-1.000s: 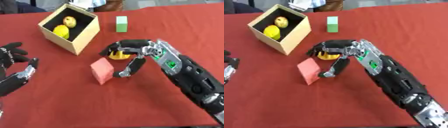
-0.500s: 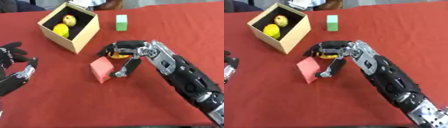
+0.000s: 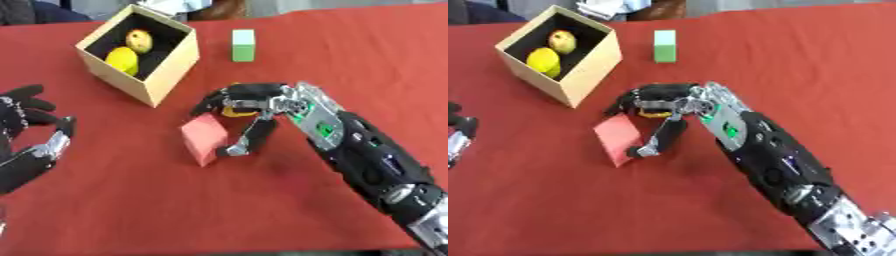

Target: Pick up objects on the table and place them in the box.

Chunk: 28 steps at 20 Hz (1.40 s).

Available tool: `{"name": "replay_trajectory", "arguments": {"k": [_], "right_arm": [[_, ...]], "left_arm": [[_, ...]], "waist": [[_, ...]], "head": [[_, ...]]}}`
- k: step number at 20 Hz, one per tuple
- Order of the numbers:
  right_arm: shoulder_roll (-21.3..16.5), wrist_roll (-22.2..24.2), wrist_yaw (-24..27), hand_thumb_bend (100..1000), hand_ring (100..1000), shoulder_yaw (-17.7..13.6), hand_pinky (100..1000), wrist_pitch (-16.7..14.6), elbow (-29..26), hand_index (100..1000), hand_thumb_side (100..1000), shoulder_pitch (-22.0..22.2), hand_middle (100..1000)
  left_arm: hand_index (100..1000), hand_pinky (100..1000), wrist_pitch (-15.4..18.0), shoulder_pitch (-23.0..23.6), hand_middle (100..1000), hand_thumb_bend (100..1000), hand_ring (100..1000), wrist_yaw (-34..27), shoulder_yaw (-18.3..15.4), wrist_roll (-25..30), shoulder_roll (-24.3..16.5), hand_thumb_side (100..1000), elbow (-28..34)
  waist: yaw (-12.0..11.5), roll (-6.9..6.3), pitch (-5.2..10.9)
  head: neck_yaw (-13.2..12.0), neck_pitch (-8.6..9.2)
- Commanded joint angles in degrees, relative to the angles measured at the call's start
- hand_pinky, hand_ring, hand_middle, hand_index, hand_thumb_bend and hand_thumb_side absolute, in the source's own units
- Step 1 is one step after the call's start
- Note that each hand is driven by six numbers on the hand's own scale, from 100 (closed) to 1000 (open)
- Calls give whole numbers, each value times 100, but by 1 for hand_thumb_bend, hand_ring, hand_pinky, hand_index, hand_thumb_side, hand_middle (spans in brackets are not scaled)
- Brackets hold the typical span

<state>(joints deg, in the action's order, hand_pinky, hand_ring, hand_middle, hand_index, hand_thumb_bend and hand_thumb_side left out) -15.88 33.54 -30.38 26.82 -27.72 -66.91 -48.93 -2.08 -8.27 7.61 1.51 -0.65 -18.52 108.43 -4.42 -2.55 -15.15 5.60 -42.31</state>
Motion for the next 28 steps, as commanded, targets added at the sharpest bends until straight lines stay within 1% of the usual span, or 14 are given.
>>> {"name": "replay_trajectory", "arguments": {"k": [1,2,3,4,5,6,8,11,16,17,20,23,25,28], "right_arm": [[-24,-179,-59,309,780,-83,730,9,-34,823,317,-136,654],[-27,-286,-64,285,758,-97,717,24,-45,778,282,-140,601],[-32,-406,-69,280,753,-105,713,38,-57,767,275,-141,588],[-36,-533,-72,260,735,-116,701,51,-68,727,253,-142,545],[-42,-659,-75,258,732,-122,700,62,-79,724,251,-144,541],[-51,-784,-76,240,716,-129,690,68,-95,703,231,-152,517],[-80,-998,-69,223,706,-138,683,79,-128,690,219,-170,499],[-167,-1206,79,204,699,-164,678,138,-233,691,206,-227,499],[-249,-1226,238,204,699,-146,678,258,-391,691,206,-252,499],[-258,-1225,243,211,703,-151,690,267,-407,700,191,-258,509],[-567,-1354,175,222,703,-351,695,360,-550,701,182,-537,512],[-917,-1507,134,233,703,-523,699,507,-503,704,172,-747,517],[-980,-1602,34,234,702,-632,700,579,-355,703,167,-827,516],[-946,-1783,-195,233,702,-832,699,672,-4,704,162,-954,516]], "left_arm": [[824,698,13,-57,587,389,584,23,-18,10,-38,258,46],[824,698,13,-57,587,388,583,23,-18,9,-36,260,43],[824,698,13,-56,587,388,583,23,-18,8,-34,260,39],[824,698,14,-54,586,386,583,23,-19,6,-34,260,36],[824,698,16,-51,586,386,583,23,-20,5,-33,260,36],[824,698,18,-51,586,383,582,23,-23,2,-32,259,37],[824,698,19,-54,585,383,581,22,-30,-5,-30,259,40],[824,699,21,-51,585,379,581,28,-48,-18,-33,258,51],[824,699,13,-50,585,379,581,43,-58,-31,-38,258,52],[821,697,12,-44,580,374,577,44,-65,-35,-34,255,52],[819,697,33,-12,579,370,577,66,-91,-124,22,250,85],[819,698,111,-55,580,370,578,76,-11,-123,185,247,124],[819,699,178,-79,578,370,580,77,56,-79,270,247,109],[820,700,310,-110,577,368,583,83,169,48,368,243,102]], "waist": [[-14,77,200],[-13,77,200],[-14,78,199],[-13,79,199],[-13,80,199],[-14,82,200],[-17,84,201],[-23,87,204],[-29,90,204],[-37,95,212],[-177,141,252],[-401,150,279],[-530,145,299],[-726,128,319]], "head": [[5,-33],[4,-34],[1,-35],[0,-38],[1,-41],[2,-44],[0,-42],[-6,-45],[-8,-46],[-8,-47],[63,-34],[203,2],[283,20],[424,50]]}}
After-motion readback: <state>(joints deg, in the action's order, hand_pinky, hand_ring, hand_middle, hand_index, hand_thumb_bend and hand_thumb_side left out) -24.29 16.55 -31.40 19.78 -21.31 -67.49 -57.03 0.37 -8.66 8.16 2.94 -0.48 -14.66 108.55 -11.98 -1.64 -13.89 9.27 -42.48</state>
